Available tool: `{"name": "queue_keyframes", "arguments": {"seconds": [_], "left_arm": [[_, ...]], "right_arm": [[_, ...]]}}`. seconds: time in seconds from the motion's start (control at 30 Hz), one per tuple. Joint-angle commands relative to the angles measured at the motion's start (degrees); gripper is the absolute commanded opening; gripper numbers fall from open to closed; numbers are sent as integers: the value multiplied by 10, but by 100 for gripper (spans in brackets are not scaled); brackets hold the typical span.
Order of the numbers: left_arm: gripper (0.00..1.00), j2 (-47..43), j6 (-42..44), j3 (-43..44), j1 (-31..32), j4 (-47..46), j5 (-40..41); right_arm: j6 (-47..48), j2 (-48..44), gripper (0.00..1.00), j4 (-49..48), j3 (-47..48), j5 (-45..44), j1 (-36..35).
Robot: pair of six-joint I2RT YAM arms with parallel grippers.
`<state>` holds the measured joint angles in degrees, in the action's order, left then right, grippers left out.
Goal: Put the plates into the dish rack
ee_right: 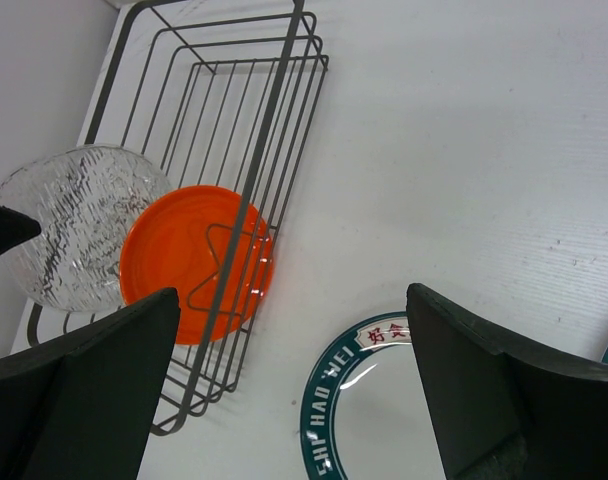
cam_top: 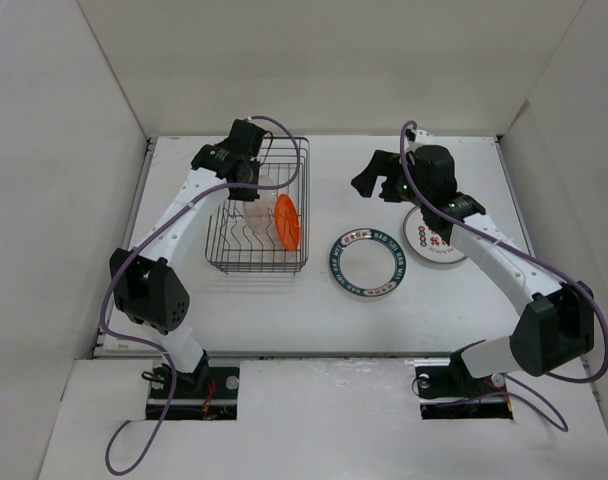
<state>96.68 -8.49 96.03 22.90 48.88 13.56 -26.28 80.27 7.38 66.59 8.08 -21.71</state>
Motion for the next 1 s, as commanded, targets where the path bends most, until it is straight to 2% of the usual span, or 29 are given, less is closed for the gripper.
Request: {"name": "queue_keyframes", "arguments": {"seconds": [0.0,0.23,0.3,0.47,0.53,0.63,0.67,0.77,0.83,0.93,0.97], "left_arm": [[11,-7,-4,13,12,2,-29],[16,-7,1,23,12,2,-51],[23,-7,1,23,12,2,-57],[32,-12,12,23,12,2,-74],[40,-12,12,23,12,2,-79],[40,-18,17,23,12,2,-91],[46,-23,17,23,12,2,-96],[46,-28,22,23,12,-3,-96],[63,-37,23,23,12,-3,-84],[99,-66,29,22,12,-11,-59],[99,-74,35,22,12,-16,-53]], "right_arm": [[10,0,99,-15,-1,6,4],[10,5,99,-15,-6,6,4],[10,5,99,-15,-6,12,4],[4,10,99,-15,-6,17,4],[4,10,99,-15,-6,17,4],[4,16,99,-15,-6,10,9],[4,22,99,-15,-6,10,15],[4,27,99,-15,-6,4,34],[11,32,99,-20,-1,-20,56],[11,38,99,-39,-14,-18,142],[11,47,99,-51,-20,-12,167]]}}
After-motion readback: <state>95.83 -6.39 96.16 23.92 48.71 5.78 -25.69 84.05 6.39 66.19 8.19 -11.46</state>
